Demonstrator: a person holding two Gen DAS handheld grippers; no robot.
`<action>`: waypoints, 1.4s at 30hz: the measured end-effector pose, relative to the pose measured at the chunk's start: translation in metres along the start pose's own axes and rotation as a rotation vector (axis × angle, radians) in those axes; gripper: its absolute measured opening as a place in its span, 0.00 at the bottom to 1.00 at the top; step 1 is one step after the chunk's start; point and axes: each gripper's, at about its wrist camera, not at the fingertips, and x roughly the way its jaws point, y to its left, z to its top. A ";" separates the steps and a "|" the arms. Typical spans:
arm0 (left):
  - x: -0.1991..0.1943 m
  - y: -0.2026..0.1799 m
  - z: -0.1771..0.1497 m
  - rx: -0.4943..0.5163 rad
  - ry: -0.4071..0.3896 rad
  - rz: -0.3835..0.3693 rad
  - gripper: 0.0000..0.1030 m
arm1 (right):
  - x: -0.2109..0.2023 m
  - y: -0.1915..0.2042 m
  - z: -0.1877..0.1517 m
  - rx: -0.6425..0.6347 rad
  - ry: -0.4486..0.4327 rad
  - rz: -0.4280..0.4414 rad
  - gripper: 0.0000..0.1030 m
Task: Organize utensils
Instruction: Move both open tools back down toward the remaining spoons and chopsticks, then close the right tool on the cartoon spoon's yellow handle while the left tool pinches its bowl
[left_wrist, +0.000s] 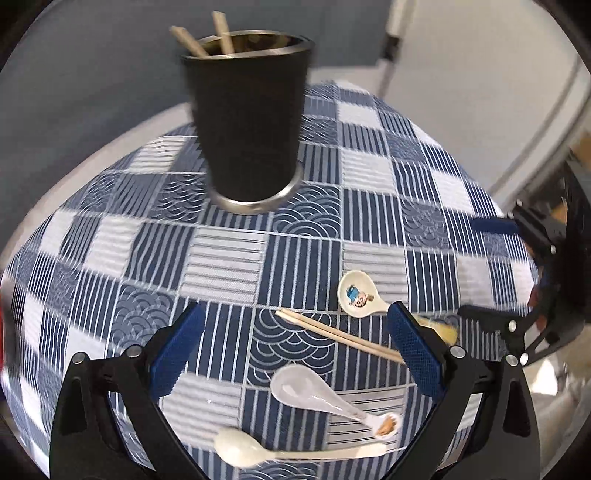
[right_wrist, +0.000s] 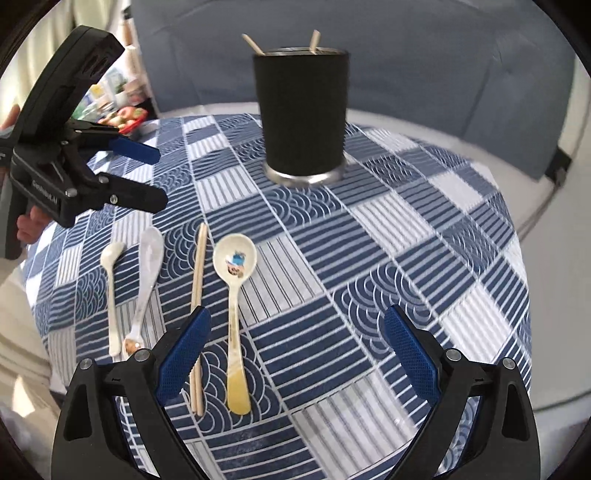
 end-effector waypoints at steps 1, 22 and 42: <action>0.008 0.000 0.003 0.045 0.024 -0.021 0.92 | 0.001 0.000 -0.001 0.013 0.005 -0.008 0.88; 0.087 -0.012 0.017 0.317 0.155 -0.291 0.65 | 0.034 0.027 -0.030 0.154 0.114 -0.158 0.73; 0.086 -0.042 0.017 0.364 0.191 -0.125 0.09 | 0.043 0.022 -0.016 -0.009 0.158 0.060 0.16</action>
